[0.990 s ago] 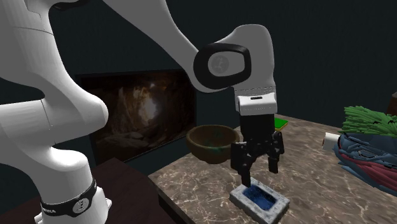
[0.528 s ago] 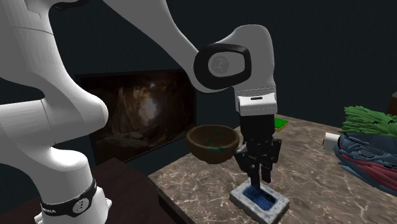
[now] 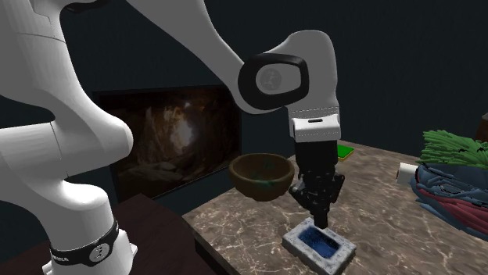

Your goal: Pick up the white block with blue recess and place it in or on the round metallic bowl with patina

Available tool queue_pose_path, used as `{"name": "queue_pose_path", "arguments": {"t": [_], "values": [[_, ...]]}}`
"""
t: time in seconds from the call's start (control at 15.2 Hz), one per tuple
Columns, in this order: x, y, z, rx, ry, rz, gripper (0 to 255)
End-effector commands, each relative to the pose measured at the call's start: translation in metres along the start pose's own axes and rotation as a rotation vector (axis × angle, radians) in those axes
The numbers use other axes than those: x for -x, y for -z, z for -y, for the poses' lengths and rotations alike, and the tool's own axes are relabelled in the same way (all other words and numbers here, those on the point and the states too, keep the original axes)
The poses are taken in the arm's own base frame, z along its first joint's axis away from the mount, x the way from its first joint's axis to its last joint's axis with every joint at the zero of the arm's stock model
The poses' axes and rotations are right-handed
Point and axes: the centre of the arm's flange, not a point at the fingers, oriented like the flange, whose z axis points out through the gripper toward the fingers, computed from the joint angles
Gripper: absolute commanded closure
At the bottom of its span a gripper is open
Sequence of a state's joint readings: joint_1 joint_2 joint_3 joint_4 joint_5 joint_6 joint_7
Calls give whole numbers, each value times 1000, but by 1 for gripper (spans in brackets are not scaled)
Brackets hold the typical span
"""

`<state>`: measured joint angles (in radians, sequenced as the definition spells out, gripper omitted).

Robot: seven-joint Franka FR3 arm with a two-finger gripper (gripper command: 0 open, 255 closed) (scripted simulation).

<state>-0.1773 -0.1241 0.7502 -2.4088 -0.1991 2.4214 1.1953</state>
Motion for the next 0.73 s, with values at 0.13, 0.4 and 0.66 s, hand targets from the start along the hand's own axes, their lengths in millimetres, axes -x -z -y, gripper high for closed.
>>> {"name": "queue_pose_path", "arguments": {"t": [0.13,0.4,0.66], "values": [[9,-9,-20,-64,431,65,0],[11,-14,-34,-97,612,105,0],[-6,-9,15,21,283,171,0]]}}
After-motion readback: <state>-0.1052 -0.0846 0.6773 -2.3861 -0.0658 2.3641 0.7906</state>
